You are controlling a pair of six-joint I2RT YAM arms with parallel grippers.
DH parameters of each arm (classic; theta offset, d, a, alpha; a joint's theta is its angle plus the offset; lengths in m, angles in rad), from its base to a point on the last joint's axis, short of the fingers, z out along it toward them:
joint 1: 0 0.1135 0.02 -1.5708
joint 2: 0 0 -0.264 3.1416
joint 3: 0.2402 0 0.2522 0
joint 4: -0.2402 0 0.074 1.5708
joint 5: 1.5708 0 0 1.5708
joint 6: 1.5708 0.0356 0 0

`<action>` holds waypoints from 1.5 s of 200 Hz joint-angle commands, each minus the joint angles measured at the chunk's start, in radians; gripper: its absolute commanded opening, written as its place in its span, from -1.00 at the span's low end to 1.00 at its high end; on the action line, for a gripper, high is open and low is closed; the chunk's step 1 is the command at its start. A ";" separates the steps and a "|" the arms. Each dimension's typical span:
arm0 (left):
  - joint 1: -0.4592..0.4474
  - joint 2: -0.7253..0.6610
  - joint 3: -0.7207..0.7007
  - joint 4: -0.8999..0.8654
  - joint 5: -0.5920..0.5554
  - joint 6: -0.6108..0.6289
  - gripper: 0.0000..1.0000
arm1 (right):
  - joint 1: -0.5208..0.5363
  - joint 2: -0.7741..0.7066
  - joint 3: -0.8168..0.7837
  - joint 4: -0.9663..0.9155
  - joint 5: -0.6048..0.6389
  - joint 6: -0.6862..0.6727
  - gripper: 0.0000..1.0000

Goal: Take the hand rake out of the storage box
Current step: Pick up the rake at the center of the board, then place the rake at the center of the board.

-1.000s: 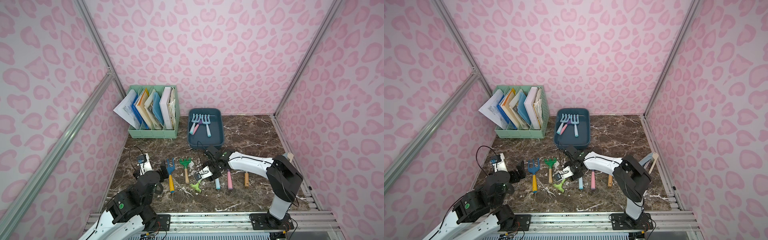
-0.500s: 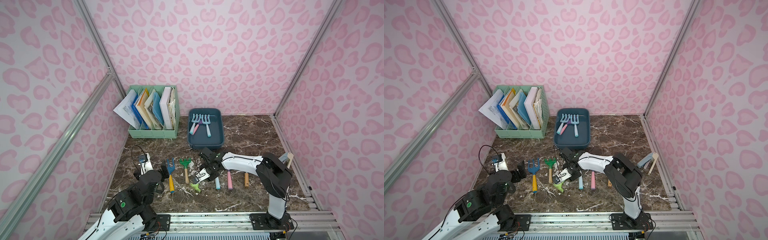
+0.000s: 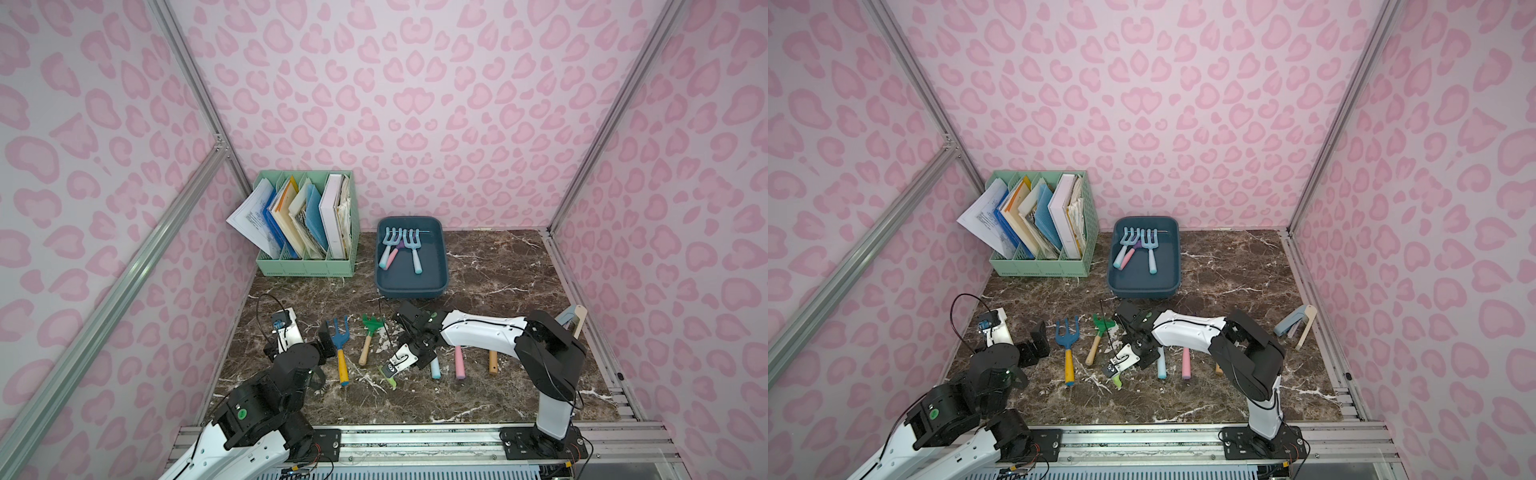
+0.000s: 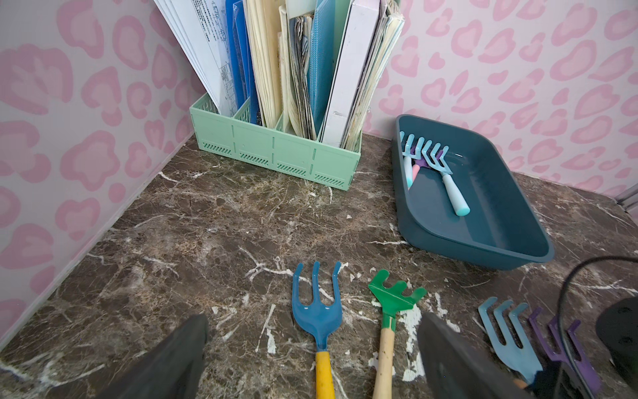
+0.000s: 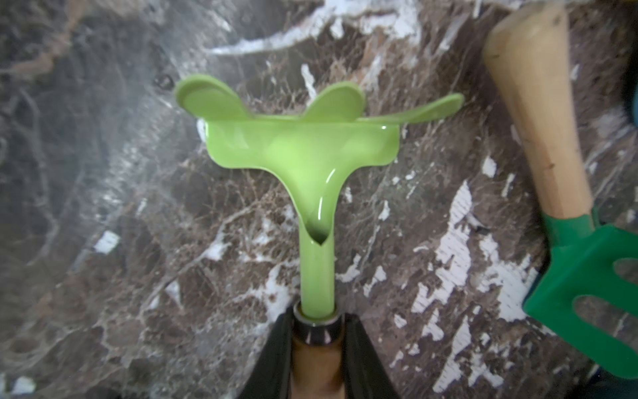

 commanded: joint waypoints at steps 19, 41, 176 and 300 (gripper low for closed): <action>0.001 -0.011 -0.004 -0.016 -0.025 -0.002 0.96 | 0.051 -0.110 -0.063 0.037 -0.036 0.090 -0.70; 0.001 -0.018 -0.003 -0.024 -0.036 -0.011 0.97 | 0.077 -0.248 -0.139 0.139 -0.050 0.203 -0.83; 0.014 0.134 -0.259 0.356 0.233 -0.104 0.96 | 0.128 -0.305 -0.138 0.209 0.593 2.268 -1.00; 0.026 0.273 -0.299 0.480 0.336 -0.078 0.96 | 0.083 0.051 -0.027 0.229 0.311 2.304 -1.00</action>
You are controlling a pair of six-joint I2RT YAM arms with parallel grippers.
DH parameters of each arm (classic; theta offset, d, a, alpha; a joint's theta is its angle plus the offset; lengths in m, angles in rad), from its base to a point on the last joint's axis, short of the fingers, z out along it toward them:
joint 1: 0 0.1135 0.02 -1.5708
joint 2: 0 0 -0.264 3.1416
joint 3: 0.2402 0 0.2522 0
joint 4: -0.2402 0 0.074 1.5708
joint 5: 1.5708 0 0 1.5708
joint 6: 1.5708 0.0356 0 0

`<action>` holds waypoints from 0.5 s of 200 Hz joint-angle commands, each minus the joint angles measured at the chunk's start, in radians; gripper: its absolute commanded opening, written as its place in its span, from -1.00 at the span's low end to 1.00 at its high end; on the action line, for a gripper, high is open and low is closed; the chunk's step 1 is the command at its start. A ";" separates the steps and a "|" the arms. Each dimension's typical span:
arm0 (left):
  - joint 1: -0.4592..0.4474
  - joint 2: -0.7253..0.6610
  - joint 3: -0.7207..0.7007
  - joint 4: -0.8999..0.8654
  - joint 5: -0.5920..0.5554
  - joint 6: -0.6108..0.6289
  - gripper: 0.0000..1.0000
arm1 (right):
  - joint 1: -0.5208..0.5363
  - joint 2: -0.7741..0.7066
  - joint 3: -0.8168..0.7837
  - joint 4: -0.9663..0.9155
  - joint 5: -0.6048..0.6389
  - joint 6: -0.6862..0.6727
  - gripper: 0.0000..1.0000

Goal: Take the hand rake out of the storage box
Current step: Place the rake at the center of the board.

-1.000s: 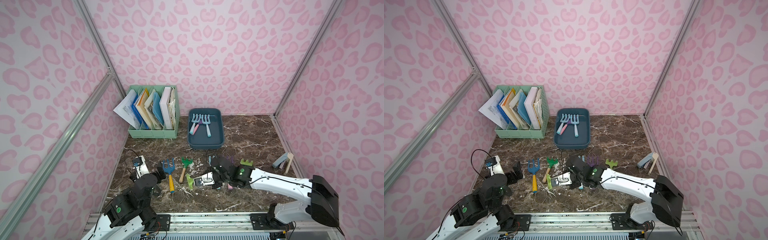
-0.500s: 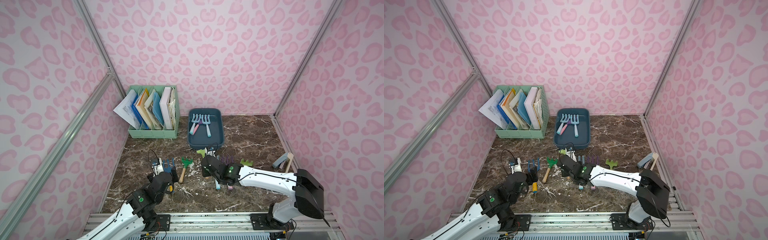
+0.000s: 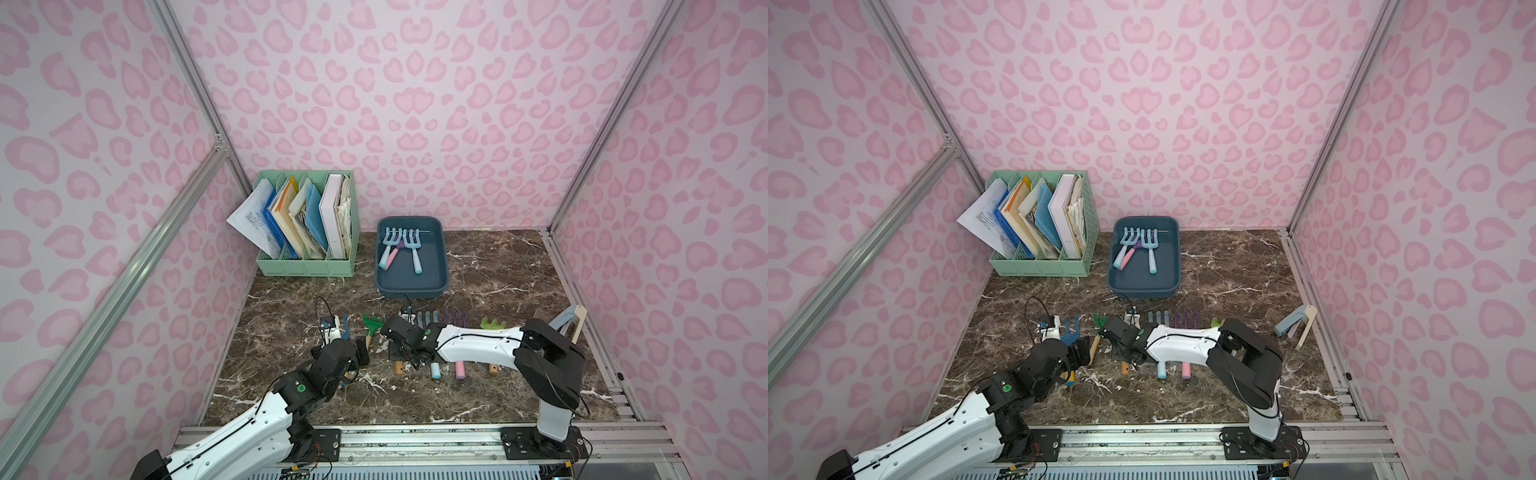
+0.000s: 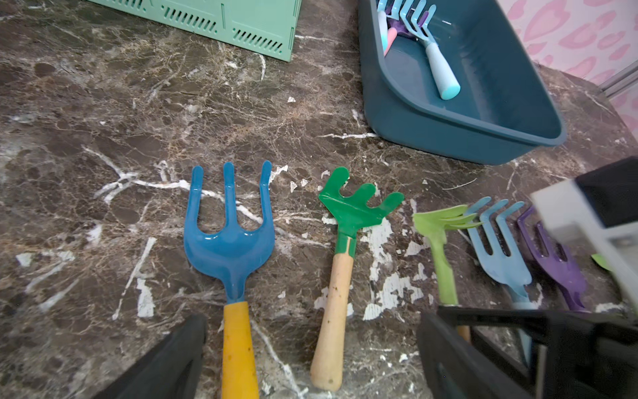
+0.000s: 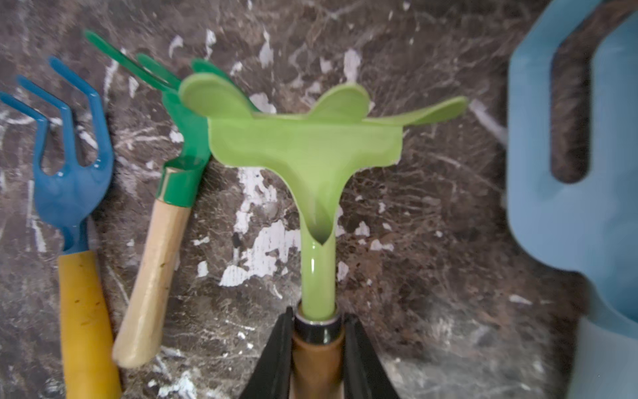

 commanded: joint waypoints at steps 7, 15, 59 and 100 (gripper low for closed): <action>0.003 -0.031 0.000 0.022 0.010 0.020 0.96 | -0.012 0.027 0.001 0.002 -0.037 0.013 -1.00; 0.003 -0.040 -0.007 0.024 0.011 0.022 0.96 | -0.012 0.028 0.000 -0.006 -0.028 0.015 -1.00; 0.003 0.023 0.000 0.078 0.039 0.032 0.96 | -0.016 0.000 -0.020 -0.022 -0.003 0.026 -0.69; 0.003 0.117 0.018 0.144 0.067 0.033 0.96 | -0.027 -0.051 -0.071 0.007 0.001 0.033 -0.50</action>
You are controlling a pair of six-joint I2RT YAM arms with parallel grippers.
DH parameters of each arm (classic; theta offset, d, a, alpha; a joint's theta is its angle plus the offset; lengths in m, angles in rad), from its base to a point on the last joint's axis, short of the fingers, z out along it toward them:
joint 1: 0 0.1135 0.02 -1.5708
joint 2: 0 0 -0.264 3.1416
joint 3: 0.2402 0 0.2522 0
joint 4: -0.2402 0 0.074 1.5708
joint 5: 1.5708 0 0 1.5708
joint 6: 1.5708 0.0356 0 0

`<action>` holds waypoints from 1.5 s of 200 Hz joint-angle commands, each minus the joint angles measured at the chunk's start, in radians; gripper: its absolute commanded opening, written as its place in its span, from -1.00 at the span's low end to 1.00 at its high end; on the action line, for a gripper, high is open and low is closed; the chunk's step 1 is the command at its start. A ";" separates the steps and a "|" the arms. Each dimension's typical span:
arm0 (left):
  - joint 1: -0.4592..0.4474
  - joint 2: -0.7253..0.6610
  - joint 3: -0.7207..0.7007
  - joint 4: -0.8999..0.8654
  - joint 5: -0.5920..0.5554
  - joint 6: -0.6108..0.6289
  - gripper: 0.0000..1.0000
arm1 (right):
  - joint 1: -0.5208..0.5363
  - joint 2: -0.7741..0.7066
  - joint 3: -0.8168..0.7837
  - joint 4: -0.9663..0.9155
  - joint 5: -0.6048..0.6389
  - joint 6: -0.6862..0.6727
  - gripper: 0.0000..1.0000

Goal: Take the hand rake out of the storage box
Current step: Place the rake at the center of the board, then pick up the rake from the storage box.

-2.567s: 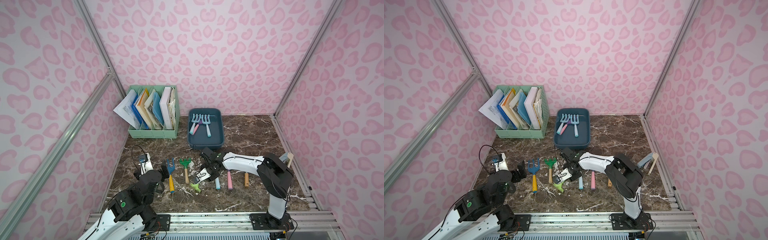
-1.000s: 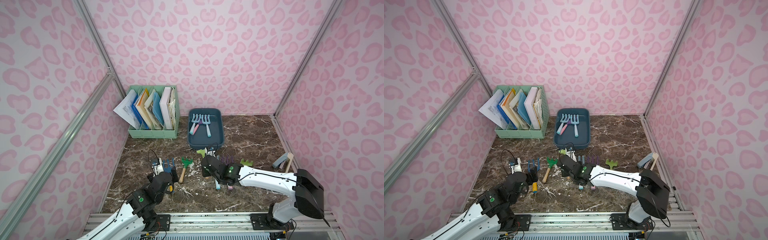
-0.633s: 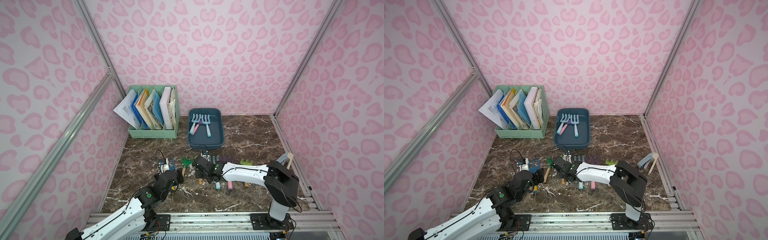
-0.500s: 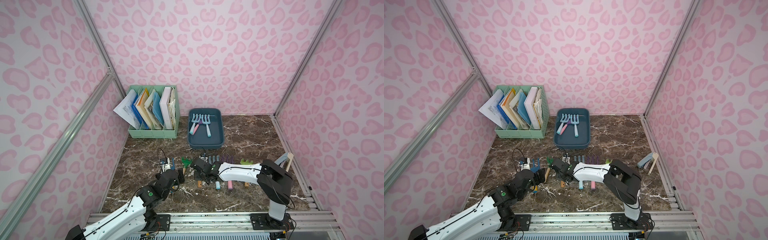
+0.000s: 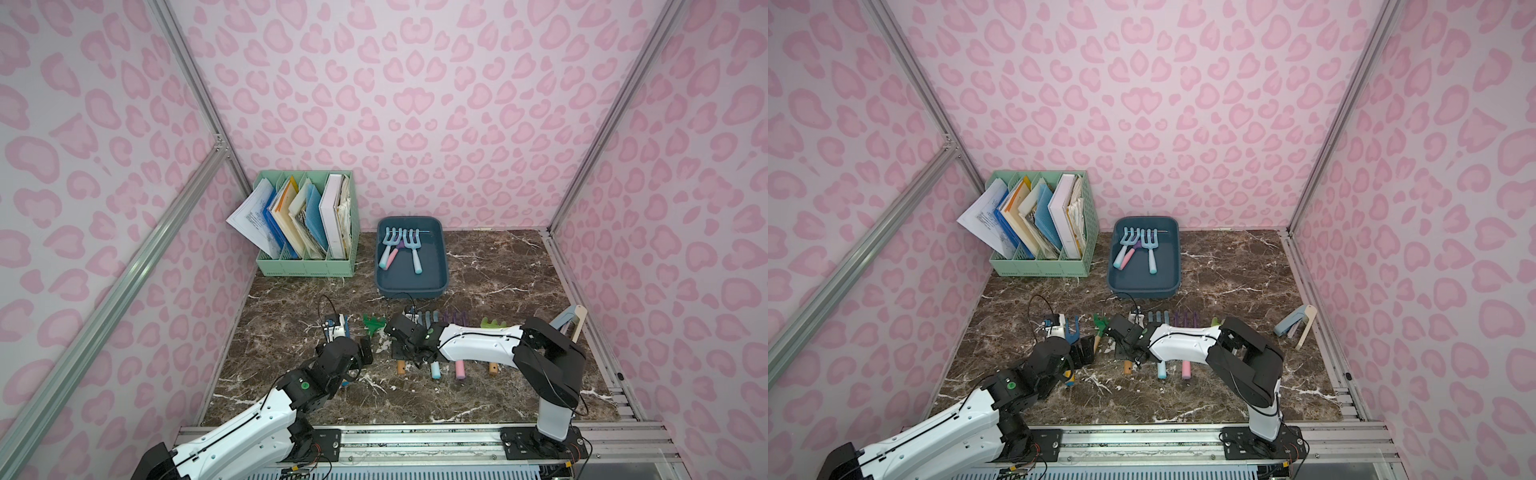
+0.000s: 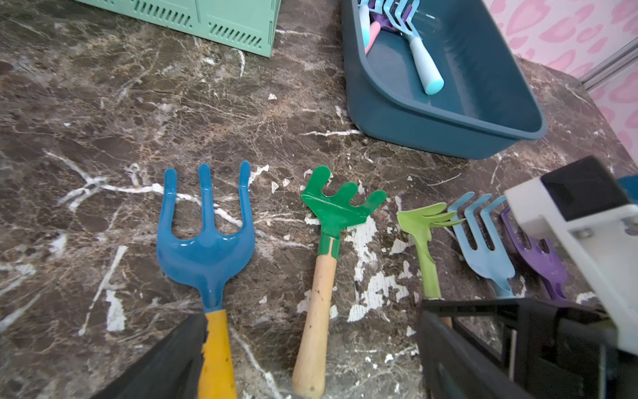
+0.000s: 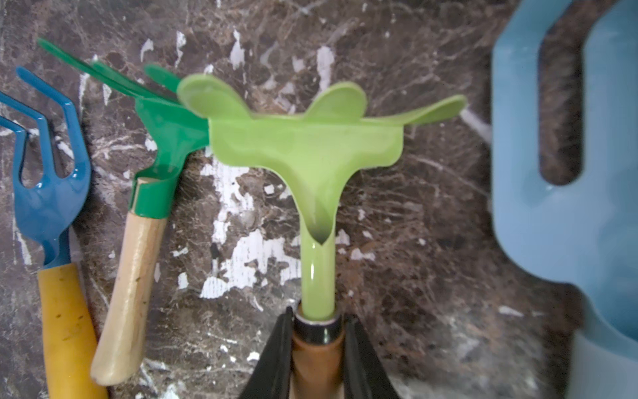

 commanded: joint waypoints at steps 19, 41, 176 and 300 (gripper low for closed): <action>0.002 0.070 0.020 0.082 0.024 0.016 0.96 | -0.004 -0.032 -0.026 -0.009 0.007 0.004 -0.39; 0.003 0.114 0.036 0.099 0.024 0.021 0.96 | -0.006 -0.032 -0.021 -0.007 0.003 -0.008 -0.23; 0.040 0.455 0.097 0.217 0.150 -0.053 0.93 | -0.183 -0.517 -0.170 -0.069 0.143 -0.180 0.89; 0.010 0.564 0.190 0.100 0.148 -0.159 0.91 | -0.469 -0.398 0.101 0.003 0.027 -0.467 0.96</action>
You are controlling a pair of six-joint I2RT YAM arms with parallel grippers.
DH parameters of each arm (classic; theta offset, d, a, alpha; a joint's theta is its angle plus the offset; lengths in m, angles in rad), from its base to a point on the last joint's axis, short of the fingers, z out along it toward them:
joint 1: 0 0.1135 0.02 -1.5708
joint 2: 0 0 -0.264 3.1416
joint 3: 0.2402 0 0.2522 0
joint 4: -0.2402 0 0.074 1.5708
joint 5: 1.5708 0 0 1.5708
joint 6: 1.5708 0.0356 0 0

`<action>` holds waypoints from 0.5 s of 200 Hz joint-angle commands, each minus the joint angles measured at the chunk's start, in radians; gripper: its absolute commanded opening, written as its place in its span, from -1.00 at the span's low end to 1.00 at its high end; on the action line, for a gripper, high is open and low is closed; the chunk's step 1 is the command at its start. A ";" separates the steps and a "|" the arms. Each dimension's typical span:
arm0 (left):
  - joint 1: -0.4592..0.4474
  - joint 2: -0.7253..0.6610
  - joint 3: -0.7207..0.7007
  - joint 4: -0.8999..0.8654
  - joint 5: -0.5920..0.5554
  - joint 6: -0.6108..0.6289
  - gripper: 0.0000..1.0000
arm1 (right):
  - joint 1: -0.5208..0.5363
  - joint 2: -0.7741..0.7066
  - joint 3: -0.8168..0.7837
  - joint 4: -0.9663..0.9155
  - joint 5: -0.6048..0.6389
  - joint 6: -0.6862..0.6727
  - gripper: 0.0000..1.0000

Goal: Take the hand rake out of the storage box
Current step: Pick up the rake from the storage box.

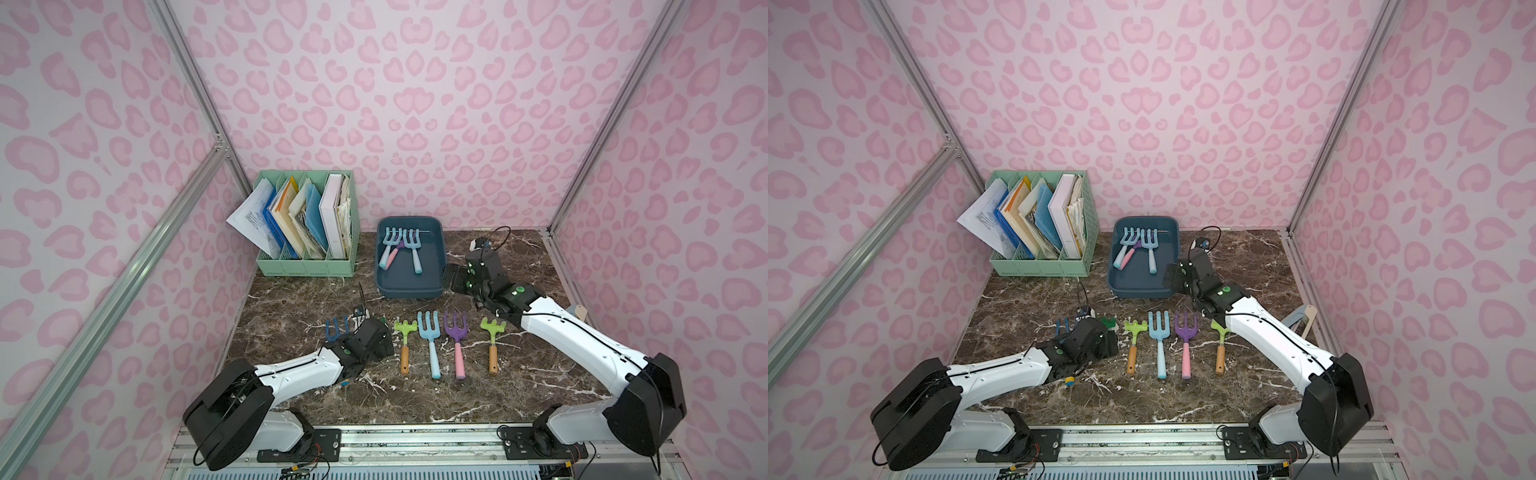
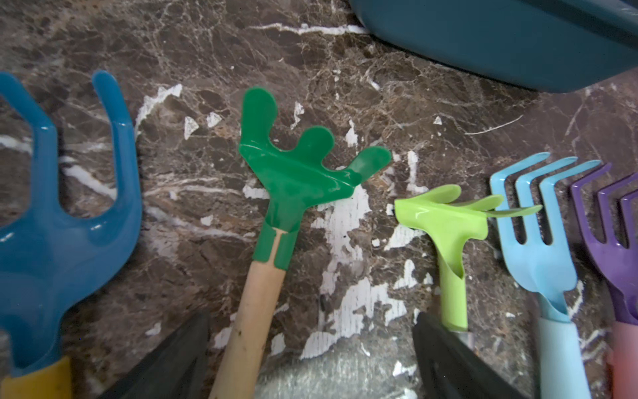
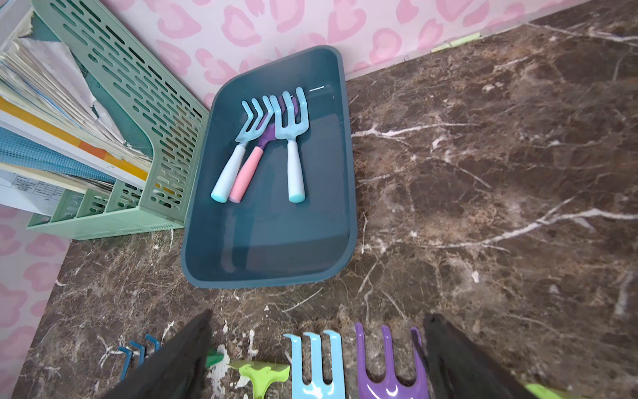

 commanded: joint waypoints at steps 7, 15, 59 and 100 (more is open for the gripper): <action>-0.001 0.021 0.013 -0.001 0.024 -0.031 0.91 | -0.012 0.059 0.070 0.035 -0.054 -0.074 0.96; 0.000 0.033 0.018 0.012 0.042 -0.039 0.92 | -0.014 0.085 0.096 0.027 -0.053 -0.082 0.96; 0.001 0.039 0.049 -0.018 0.076 -0.068 0.92 | -0.039 0.201 0.177 0.043 -0.129 -0.122 0.96; 0.006 -0.070 0.165 -0.320 -0.056 -0.047 0.96 | -0.052 0.324 0.300 0.052 -0.163 -0.169 0.96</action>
